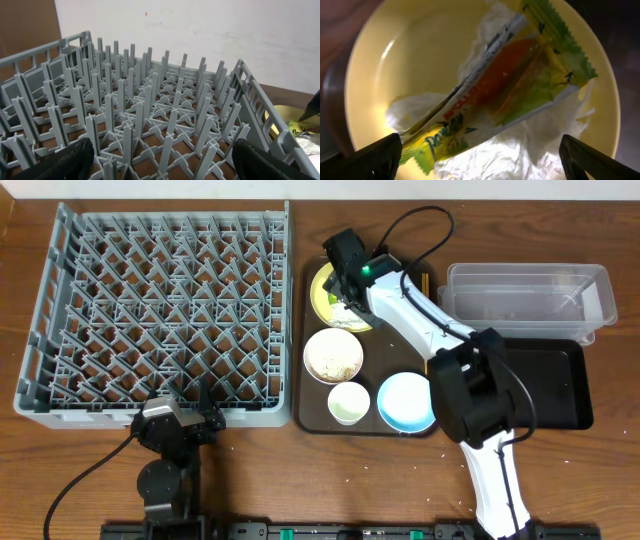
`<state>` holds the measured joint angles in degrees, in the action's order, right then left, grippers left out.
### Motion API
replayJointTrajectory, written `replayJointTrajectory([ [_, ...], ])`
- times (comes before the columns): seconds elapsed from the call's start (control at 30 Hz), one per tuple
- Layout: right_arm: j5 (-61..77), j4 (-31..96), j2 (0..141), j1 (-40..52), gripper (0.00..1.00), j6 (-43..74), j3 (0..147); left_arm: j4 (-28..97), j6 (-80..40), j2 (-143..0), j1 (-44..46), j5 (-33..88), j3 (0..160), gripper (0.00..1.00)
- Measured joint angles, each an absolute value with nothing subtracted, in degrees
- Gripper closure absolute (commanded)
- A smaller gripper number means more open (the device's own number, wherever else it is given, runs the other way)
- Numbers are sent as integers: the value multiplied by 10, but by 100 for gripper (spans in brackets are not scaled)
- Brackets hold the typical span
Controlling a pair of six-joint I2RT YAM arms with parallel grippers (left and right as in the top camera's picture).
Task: Sort waste into correct bins and load items into the dishwasher
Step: 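Reach the right gripper over the yellow plate and grasp the wrapper and tissue, then lift the wrapper and tissue and carry them to the clear bin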
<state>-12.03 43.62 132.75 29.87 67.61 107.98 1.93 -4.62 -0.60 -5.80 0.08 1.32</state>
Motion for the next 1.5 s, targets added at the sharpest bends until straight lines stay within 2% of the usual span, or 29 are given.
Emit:
replayJointTrajectory([
  [0.13,-120,435,1335,299,6,676,1080,19,-46,-6,-58,1,13,11],
  [0.27,-121,434,1346,299,20,679,1080,19,-46,-6,-58,1,13,11],
  [0.43,-126,428,1352,299,51,663,1081,19,-46,-6,-58,1,13,11],
  [0.53,-129,428,1356,299,81,656,1083,19,-46,-6,-58,1,13,11],
  [0.63,-133,430,1362,299,97,646,1085,19,-46,-6,-58,1,13,11],
  [0.83,-136,421,1365,299,99,602,1087,19,-46,-6,-58,1,13,11],
  [1.13,-125,412,1358,289,99,450,1090,19,-46,-6,-58,1,13,11],
  [1.4,-85,493,1190,232,99,378,1092,19,-46,-6,-58,1,13,11],
  [1.5,-78,572,1105,183,98,383,1106,19,-46,-6,-58,1,13,11],
])
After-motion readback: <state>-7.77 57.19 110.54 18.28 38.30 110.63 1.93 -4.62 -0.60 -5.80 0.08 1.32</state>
